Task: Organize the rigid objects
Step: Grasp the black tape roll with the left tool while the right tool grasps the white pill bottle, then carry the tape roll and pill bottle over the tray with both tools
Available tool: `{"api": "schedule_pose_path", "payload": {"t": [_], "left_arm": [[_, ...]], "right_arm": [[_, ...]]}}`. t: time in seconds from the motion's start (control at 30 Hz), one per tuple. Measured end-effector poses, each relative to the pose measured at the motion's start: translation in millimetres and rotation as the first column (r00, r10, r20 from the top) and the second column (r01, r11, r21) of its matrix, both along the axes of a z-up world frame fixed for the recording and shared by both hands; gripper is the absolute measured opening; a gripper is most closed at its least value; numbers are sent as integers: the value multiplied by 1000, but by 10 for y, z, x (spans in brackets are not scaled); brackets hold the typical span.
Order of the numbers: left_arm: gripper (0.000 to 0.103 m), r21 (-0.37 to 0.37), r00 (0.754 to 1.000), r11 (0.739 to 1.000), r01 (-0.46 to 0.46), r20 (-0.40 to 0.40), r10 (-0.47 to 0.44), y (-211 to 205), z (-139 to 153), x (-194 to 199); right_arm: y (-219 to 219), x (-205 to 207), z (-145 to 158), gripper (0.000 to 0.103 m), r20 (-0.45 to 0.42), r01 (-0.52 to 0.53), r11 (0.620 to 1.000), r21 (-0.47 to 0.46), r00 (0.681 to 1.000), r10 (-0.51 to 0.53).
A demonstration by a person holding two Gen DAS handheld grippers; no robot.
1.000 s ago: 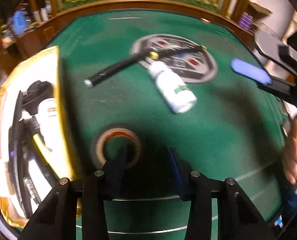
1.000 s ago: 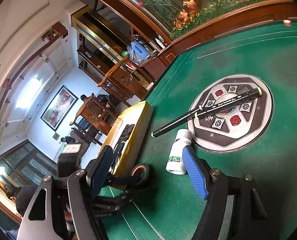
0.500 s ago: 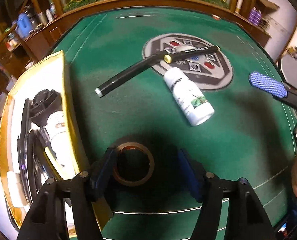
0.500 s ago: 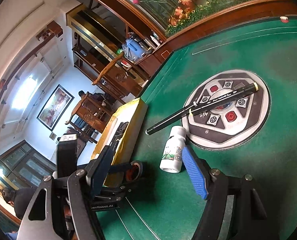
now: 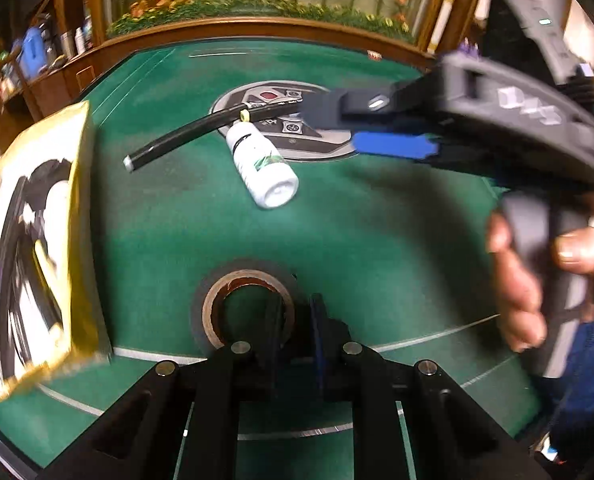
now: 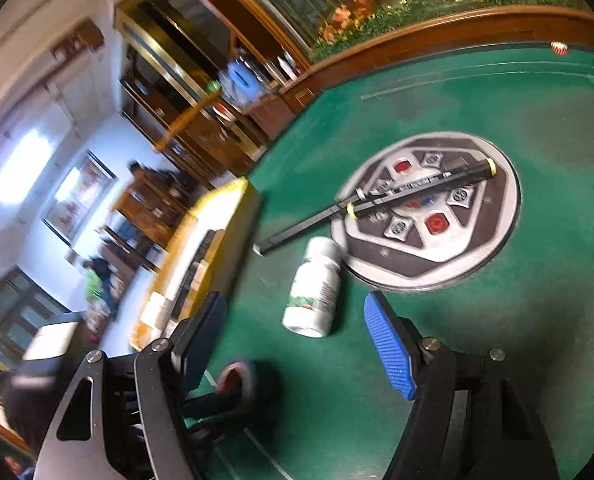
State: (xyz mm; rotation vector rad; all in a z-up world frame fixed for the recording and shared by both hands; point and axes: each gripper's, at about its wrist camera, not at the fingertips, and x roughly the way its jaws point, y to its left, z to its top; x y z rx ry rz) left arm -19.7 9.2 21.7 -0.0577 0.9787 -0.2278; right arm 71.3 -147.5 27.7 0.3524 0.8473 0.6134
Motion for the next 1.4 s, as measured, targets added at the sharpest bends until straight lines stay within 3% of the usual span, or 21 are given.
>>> {"api": "schedule_pose_path", "payload": {"t": [0.23,0.3,0.4,0.47,0.77,1.07,1.27,1.4], "left_arm": [[12,-42,992,997,-70,101,74,76,121,-227],[12,-41,988,995,-87,127,92,105,161,-275],[12,-54,981,992,-111,155,118,191,193,-345],[12,-78,976,989,-125,172,137,252,209,-384],[12,-96,965,982,-164,191,179,491,236,-346],[12,-65,942,974,-216,249,226,594,352,-369],[12,-21,914,963,-269,309,263,661,454,-429],[12,26,883,946,-324,367,292,737,531,-477]], "right_arm": [[510,171,-76,69,-34,7,978,-207,999,-14],[605,223,-110,51,-34,29,966,-258,999,-39],[737,292,-224,36,-42,40,935,-353,997,-58],[772,283,-266,33,-29,36,921,-389,998,-51],[574,151,-230,33,-52,13,959,-283,998,-29],[641,-78,23,33,31,-35,983,-181,999,42],[804,-204,153,33,77,-70,984,-166,994,83],[871,-267,207,33,97,-85,984,-156,990,101]]}}
